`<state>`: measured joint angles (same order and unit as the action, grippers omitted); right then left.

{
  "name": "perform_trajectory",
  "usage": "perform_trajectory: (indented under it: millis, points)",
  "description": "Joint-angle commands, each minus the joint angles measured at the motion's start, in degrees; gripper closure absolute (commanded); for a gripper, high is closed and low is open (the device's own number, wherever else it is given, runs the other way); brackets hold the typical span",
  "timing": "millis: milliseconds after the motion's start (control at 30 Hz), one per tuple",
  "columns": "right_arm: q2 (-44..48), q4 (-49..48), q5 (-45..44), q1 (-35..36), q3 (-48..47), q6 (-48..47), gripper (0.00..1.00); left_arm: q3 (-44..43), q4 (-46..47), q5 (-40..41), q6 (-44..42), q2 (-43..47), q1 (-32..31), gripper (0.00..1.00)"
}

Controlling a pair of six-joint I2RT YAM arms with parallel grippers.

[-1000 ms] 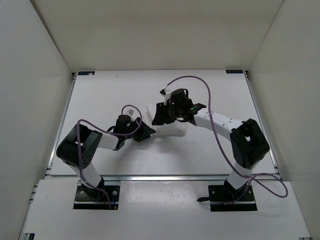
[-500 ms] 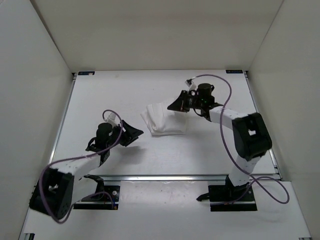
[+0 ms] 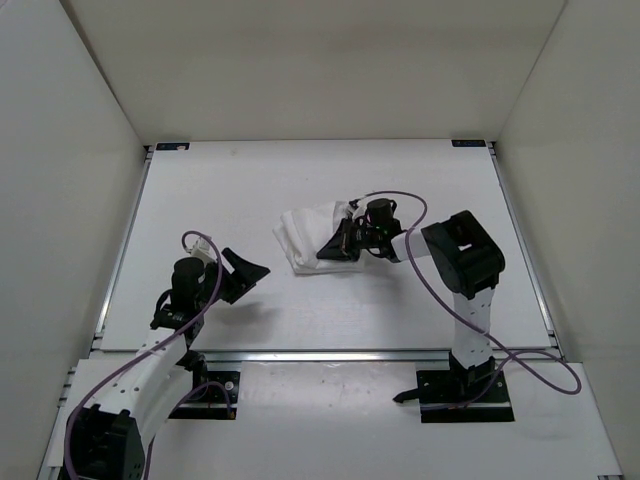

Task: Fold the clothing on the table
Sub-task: Fold the skirt

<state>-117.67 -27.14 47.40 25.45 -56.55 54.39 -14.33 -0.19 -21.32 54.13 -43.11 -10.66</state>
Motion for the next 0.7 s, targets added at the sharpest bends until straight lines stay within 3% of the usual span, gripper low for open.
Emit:
perform_trajectory:
  millis: [0,33,67,267,367,467,600,667]
  points:
    - [8.47,-1.54,-0.1,-1.46,0.39,0.38,1.0,-1.13,-3.76,-4.07,-2.79,1.28,0.81,0.16]
    - [13.2,1.35,-0.55,-1.81,0.57,-1.55,1.0,-1.84,-4.47,-5.38,-4.54,1.1,0.99,0.13]
    - [18.56,5.47,-1.33,-1.81,0.66,-3.92,1.0,-3.24,-5.86,-6.62,-6.65,0.49,1.16,0.01]
    - [39.49,29.64,-14.75,-3.65,0.39,-20.7,0.99,-14.4,-19.75,-8.22,-18.51,-4.34,0.11,0.02]
    - [45.58,35.21,-18.57,-5.49,3.28,-25.55,0.98,-19.15,-27.66,-7.24,-23.8,-7.86,-1.65,0.01]
    - [48.84,37.5,-19.35,-7.26,5.92,-28.1,0.97,-21.26,-30.92,-4.09,-26.18,-9.09,-3.58,0.01]
    - [48.59,39.96,-26.98,-2.71,4.7,-32.06,0.96,-18.46,-29.18,-5.83,-25.48,-7.78,-2.71,0.01]
    - [46.39,40.93,-29.81,-0.59,2.69,-32.86,0.89,-19.33,-30.47,-5.76,-27.04,-7.69,-2.36,0.01]
